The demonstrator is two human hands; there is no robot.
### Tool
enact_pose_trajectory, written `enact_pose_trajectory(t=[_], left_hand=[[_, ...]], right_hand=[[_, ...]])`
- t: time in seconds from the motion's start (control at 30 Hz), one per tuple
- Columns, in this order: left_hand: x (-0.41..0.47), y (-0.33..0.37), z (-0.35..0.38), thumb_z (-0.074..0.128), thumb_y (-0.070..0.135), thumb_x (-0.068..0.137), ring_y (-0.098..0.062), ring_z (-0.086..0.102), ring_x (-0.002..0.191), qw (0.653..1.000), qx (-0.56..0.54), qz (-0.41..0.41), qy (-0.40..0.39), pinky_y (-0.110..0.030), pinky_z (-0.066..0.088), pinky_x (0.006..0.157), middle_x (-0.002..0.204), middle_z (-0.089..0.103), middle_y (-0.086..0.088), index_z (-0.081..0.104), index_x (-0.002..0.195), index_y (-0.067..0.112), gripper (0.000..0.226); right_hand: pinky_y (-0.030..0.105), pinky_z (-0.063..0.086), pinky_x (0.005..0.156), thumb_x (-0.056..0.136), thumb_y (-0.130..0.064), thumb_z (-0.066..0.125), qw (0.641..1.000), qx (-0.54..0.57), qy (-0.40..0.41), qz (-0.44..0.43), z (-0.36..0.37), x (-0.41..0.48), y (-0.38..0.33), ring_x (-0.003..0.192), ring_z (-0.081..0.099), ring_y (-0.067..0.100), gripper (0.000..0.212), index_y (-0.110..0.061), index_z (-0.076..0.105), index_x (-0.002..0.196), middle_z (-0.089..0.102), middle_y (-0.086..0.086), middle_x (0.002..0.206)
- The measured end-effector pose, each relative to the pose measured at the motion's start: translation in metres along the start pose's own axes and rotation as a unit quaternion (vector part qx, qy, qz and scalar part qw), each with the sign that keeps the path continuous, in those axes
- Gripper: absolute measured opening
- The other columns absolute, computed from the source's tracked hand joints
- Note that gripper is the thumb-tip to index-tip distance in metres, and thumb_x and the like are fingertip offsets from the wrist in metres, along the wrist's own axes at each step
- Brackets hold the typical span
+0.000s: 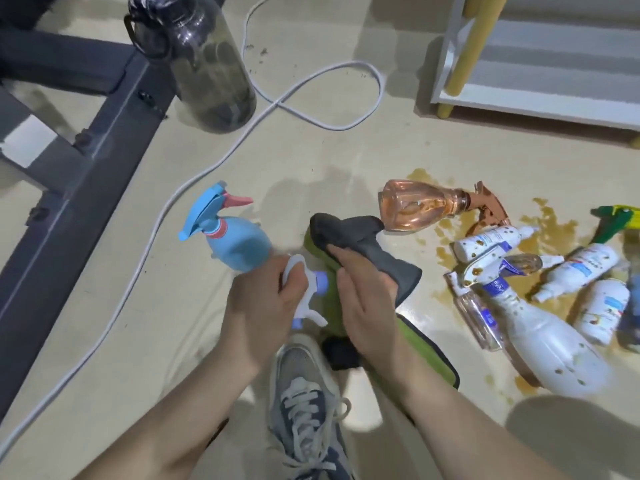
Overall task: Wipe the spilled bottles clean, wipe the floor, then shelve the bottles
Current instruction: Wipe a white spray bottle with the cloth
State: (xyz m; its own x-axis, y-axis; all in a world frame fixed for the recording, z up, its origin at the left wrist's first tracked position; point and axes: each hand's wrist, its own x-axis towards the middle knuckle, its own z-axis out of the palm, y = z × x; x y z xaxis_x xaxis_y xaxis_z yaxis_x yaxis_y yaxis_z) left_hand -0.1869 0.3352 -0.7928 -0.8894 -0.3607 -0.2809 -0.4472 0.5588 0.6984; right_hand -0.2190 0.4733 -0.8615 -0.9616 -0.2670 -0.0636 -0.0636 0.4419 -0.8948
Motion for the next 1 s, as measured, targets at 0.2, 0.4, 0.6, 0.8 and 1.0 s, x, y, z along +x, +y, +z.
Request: enact_pose_trajectory(t=[0.2,0.4,0.6,0.8,1.0], left_hand=[[0.002,0.003,0.006,0.04,0.044,0.094,-0.012,0.052,0.051,0.998,0.035,0.06,0.014,-0.024,0.037,0.05,0.055,0.053,0.002,0.053,0.072,0.018,0.035],[0.016,0.015,0.009,0.041,0.034,0.1,-0.008,0.059,0.058,0.996,0.082,0.026,0.025,-0.027,0.045,0.06,0.056,0.061,0.001,0.058,0.074,0.014,0.037],[0.0,0.009,0.031,0.041,0.031,0.099,-0.01,0.05,0.057,0.996,0.066,-0.033,0.044,-0.02,0.027,0.048,0.056,0.05,0.003,0.053,0.072,0.013,0.035],[-0.009,0.019,0.036,0.045,0.035,0.098,-0.014,0.055,0.067,0.999,0.025,0.0,0.024,-0.019,0.036,0.055,0.07,0.059,-0.001,0.061,0.087,0.014,0.029],[0.014,0.025,0.038,0.042,0.039,0.097,-0.022,0.063,0.072,1.0,-0.005,-0.025,0.016,-0.036,0.049,0.066,0.071,0.064,-0.001,0.059,0.084,0.019,0.03]], right_hand=[[0.048,0.042,0.1,0.101,-0.031,0.029,0.972,0.006,-0.015,0.235,-0.013,0.043,0.05,0.103,0.06,0.025,0.034,-0.025,0.062,0.097,0.066,0.0,0.096],[0.025,0.035,0.113,0.097,-0.031,0.037,0.963,0.24,-0.014,0.123,0.007,-0.024,-0.056,0.133,0.044,-0.001,0.043,-0.031,0.051,0.138,0.051,-0.015,0.143],[0.035,0.037,0.113,0.099,-0.014,0.035,0.996,0.087,-0.037,-0.002,-0.005,-0.041,-0.025,0.136,0.04,-0.001,0.051,-0.039,0.04,0.144,0.046,-0.013,0.148],[0.04,0.036,0.106,0.091,-0.038,0.03,0.991,-0.031,0.007,0.133,-0.035,0.02,0.018,0.122,0.055,0.017,0.049,-0.024,0.063,0.125,0.063,-0.003,0.121],[0.021,0.036,0.111,0.096,-0.029,0.035,0.979,0.183,-0.073,0.061,-0.025,-0.017,-0.041,0.13,0.046,-0.003,0.041,-0.044,0.043,0.133,0.051,-0.019,0.14]])
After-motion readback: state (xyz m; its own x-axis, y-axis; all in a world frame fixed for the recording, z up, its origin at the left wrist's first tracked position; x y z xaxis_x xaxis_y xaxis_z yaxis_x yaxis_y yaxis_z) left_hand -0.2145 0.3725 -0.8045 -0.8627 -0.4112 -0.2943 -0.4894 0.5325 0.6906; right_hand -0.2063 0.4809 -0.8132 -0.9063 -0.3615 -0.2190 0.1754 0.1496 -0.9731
